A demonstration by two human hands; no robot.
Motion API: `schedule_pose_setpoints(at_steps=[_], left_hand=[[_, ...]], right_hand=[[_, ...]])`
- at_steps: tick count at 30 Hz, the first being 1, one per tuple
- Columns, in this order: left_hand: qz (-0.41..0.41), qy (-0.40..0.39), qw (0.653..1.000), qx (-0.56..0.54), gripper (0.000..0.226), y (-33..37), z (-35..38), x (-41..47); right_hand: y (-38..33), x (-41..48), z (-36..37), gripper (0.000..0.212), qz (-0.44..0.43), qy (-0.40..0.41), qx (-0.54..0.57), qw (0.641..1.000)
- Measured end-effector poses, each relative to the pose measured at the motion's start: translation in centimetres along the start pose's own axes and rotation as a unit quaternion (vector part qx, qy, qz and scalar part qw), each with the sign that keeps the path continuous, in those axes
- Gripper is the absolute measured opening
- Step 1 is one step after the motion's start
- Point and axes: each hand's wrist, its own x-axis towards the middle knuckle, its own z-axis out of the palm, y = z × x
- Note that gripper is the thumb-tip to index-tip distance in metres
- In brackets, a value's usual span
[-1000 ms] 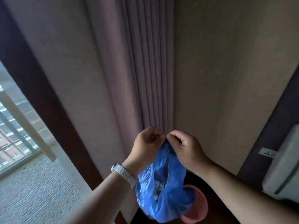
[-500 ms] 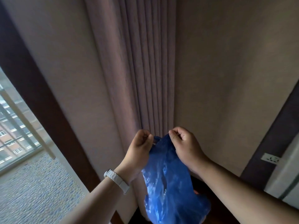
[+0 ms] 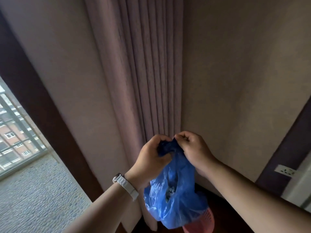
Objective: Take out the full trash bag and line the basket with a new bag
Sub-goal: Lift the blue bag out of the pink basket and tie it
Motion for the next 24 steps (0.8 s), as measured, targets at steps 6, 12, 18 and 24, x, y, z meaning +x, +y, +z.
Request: schedule_pose_setpoints(at_steps=[6, 12, 18, 24], left_hand=[[0.069, 0.039, 0.995, 0.053, 0.041, 0.9, 0.3, 0.0], [0.084, 0.016, 0.99, 0.113, 0.031, 1.2, 0.5, 0.0], [0.053, 0.001, 0.987, 0.151, 0.024, 1.5, 0.7, 0.3], [0.027, -0.03, 0.988, 0.151, 0.032, 1.4, 0.4, 0.1]], right_hand=[[-0.2, -0.3, -0.9, 0.008, 0.047, -0.074, 0.019, 0.996], [-0.1, -0.7, -2.4, 0.029, 0.051, -0.138, -0.011, 0.989], [-0.3, -1.1, -3.9, 0.017, 0.042, -0.243, -0.023, 0.969], [0.5, -0.8, -4.7, 0.007, 0.045, -0.258, -0.02, 0.965]])
